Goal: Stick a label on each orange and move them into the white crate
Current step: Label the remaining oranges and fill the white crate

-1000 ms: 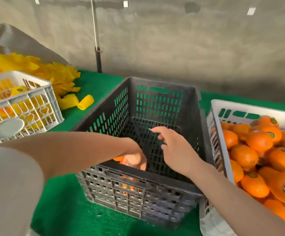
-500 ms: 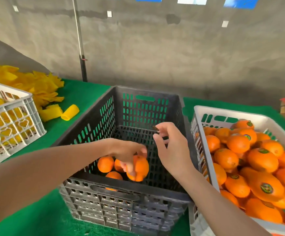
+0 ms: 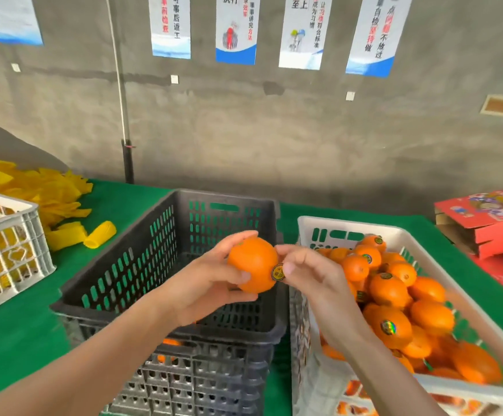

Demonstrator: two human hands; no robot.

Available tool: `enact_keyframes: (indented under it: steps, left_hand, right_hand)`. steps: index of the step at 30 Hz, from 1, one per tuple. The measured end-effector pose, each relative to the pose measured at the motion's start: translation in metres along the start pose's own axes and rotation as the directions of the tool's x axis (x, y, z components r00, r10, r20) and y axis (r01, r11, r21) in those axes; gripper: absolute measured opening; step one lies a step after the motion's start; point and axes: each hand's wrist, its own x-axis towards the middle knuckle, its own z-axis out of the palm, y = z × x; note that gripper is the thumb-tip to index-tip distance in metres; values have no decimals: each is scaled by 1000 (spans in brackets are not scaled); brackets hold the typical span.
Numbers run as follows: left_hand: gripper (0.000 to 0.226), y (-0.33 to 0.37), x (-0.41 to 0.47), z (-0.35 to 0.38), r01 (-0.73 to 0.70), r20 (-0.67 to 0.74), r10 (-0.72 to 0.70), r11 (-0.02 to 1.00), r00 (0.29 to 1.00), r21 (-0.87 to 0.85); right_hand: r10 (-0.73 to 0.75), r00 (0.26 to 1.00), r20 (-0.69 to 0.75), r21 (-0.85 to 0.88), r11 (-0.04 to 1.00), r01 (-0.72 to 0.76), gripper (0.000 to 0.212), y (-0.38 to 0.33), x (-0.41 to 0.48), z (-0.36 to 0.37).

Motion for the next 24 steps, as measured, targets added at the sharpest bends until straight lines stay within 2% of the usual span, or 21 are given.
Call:
enact_keyframes:
  steps: [2, 4, 9, 17, 22, 24]
  left_hand:
    - [63, -6, 1, 20, 28, 2, -28, 995, 1000, -94]
    - [48, -13, 3, 40, 49, -26, -52, 993, 998, -103]
    - [54, -27, 7, 79, 123, -57, -124, 992, 991, -23]
    - [42, -37, 7, 113, 155, -22, -155, 988, 988, -20]
    - [45, -48, 8, 125, 183, -45, -184, 983, 982, -10]
    - [40, -56, 8, 127, 206, -71, -204, 978, 976, 26]
  right_hand:
    - [-16, 1000, 11, -59, 998, 16, 14, -5, -12, -12]
    - [-34, 999, 13, -112, 993, 35, 16, -7, -23, -22]
    - [-145, 989, 16, -353, 925, 141, 11, -9, -45, -41]
    - [-282, 959, -38, -540, 813, 217, 6, -5, -65, -66]
    - [-309, 947, -90, -543, 812, 214, 3, 7, -78, -72]
    - [-274, 953, -127, -479, 859, 183, 16, 14, -86, -74]
